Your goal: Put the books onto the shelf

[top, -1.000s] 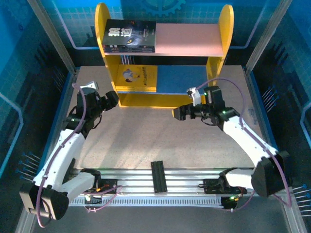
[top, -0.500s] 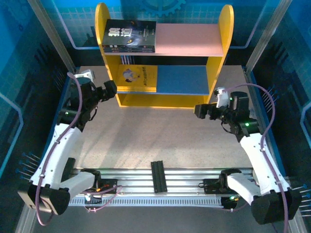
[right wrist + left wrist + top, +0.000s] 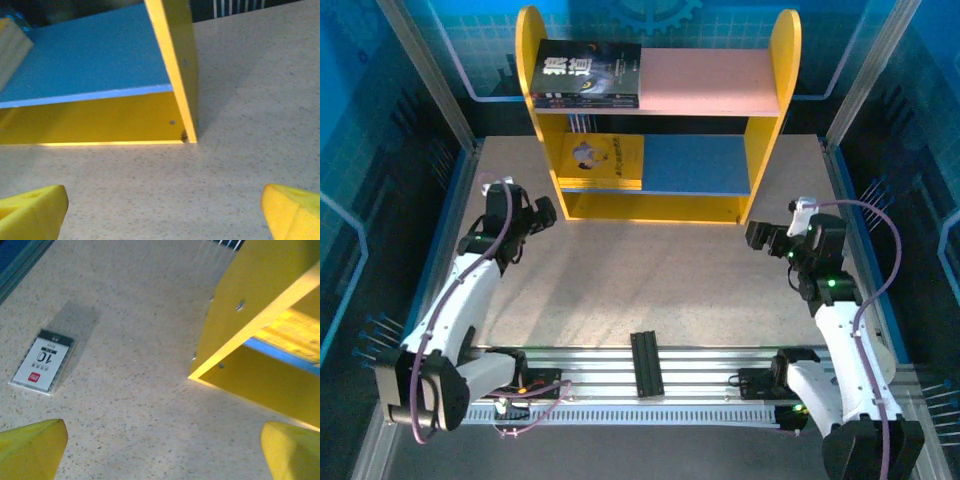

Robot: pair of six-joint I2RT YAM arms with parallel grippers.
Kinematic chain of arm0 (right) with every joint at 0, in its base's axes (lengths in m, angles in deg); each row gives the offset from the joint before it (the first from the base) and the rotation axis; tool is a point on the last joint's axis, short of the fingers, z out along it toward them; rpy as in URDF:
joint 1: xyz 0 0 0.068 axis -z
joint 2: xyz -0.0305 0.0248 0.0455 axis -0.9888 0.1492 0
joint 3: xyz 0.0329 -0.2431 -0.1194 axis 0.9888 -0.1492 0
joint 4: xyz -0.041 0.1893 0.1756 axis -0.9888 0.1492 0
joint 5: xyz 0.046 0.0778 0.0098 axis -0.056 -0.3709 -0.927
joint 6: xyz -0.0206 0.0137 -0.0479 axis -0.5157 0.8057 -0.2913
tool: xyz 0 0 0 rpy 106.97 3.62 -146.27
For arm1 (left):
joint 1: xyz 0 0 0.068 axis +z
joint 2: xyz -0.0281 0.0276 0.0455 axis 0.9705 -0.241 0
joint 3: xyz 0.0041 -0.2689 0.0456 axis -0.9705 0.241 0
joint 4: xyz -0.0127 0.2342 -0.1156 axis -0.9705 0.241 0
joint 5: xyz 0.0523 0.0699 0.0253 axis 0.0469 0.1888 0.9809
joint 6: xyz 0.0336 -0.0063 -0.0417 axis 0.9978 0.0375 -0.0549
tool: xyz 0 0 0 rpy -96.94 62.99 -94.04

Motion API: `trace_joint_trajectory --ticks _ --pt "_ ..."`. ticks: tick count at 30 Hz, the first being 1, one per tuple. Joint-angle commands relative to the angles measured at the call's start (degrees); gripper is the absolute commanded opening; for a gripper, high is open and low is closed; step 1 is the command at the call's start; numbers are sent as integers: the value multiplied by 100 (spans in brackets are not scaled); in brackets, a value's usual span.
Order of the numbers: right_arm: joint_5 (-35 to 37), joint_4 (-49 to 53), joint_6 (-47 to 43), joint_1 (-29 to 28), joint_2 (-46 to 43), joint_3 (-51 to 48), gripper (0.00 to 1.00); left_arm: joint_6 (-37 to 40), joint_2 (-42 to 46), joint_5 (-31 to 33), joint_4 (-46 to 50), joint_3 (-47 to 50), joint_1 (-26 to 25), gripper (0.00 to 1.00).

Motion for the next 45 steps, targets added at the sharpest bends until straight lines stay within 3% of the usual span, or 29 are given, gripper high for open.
trace_joint_trajectory --ticks 1,6,10,18,27,29,31,35,37,45 --pt "488 -1504 -97 60 -216 -691 100 366 -91 132 -1411 590 50 99" --pt "479 -2516 -325 60 135 -1326 100 1000 32 406 -3386 1825 41 99" --pt "489 -2940 -367 42 805 -1409 100 1285 -140 746 -4191 2315 56 100" --pt "579 -4559 -510 -13 1963 -1681 100 1783 -1056 363 -5987 2912 59 99" --pt "736 -6341 -815 -63 3203 -1834 100 2053 -1685 -374 -7020 2985 92 99" --pt "482 -7015 -746 24 3639 -1931 100 2049 -1910 -374 -7256 2990 100 99" --pt "315 -6698 -934 -57 3612 -1820 100 2085 -2077 -526 -7452 3010 111 99" --pt "5 -7552 -1148 -181 4328 -1838 100 2114 -2368 -438 -7671 2988 120 99" --pt "131 -7006 -1291 -273 4161 -1722 100 1952 -2344 -258 -7490 2908 168 99" --pt "274 -6599 -1338 -363 4232 -1440 100 1911 -2332 -203 -7492 2923 181 99"
